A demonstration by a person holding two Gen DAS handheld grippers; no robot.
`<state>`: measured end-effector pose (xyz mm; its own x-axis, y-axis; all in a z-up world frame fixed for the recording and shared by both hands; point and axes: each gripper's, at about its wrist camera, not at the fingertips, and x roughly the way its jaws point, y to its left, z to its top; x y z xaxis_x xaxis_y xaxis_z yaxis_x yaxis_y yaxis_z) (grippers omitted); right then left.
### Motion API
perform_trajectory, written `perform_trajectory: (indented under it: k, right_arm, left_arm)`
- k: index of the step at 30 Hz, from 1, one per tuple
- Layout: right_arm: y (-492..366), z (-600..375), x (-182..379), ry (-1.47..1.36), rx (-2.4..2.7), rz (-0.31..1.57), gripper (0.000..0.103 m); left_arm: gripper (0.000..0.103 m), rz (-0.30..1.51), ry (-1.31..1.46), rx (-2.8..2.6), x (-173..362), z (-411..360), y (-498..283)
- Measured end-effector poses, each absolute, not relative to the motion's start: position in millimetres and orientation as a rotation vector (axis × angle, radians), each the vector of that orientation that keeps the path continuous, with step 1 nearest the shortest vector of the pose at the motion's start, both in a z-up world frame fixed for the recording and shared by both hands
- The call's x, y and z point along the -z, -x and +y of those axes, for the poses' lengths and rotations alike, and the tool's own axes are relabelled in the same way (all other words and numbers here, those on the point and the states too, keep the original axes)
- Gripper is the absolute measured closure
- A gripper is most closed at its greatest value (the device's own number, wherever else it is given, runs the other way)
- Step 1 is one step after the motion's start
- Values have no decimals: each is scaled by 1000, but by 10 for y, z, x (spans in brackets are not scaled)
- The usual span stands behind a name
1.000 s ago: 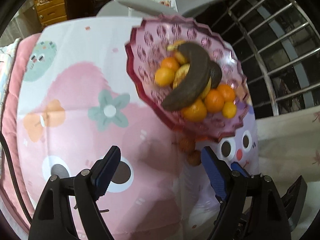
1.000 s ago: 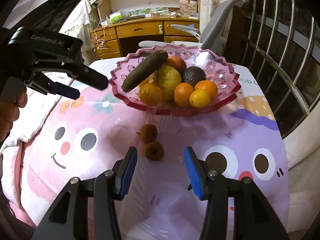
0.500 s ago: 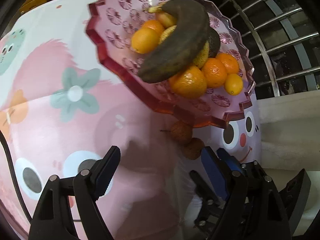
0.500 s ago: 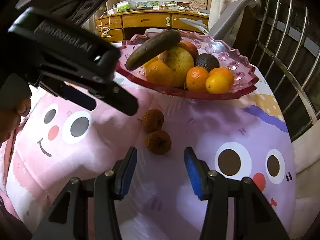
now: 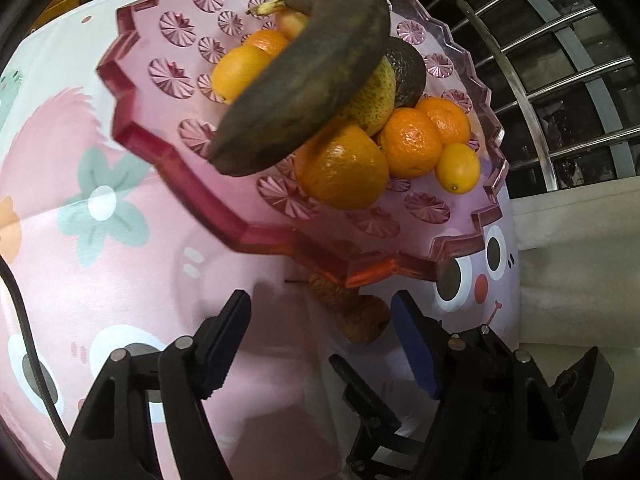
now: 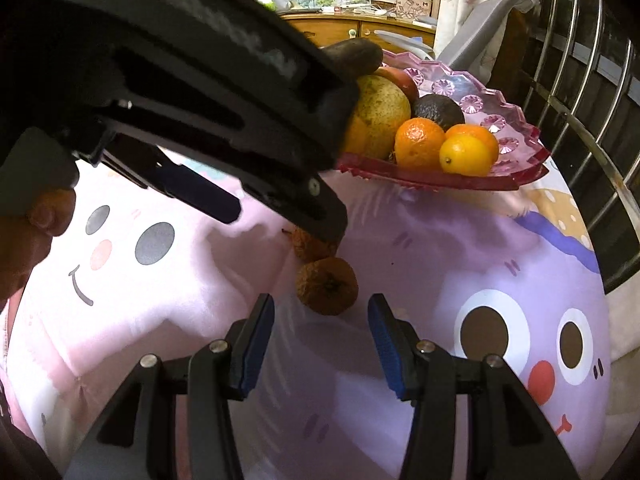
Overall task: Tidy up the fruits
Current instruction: 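Grasp a lychee with the left gripper while the right gripper grasps the other lychee, then carry both lychees into the pink bowl and open both grippers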
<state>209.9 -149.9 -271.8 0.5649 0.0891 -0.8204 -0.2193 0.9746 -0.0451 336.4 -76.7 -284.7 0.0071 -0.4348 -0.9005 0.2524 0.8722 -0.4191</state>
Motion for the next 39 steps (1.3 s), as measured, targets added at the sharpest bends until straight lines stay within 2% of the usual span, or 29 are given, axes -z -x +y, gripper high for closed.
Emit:
perform_trajectory:
  k: [8, 15, 20, 39]
  right_arm:
    - [-2175, -1585, 2741, 125, -226, 947, 61]
    - [-2236, -1639, 2740, 106, -263, 948, 70]
    - [-2260, -1684, 2741, 104, -280, 953, 70]
    - [-2196, -2210, 2543, 128, -238, 979, 71]
  left_arm:
    - [50, 1480, 150, 508, 2917, -849, -3412]
    - [57, 1487, 147, 480, 2965, -931, -3413]
    - [75, 1487, 167, 473, 2967, -940, -3421]
    - [78, 1465, 213, 363, 2761, -991, -3199]
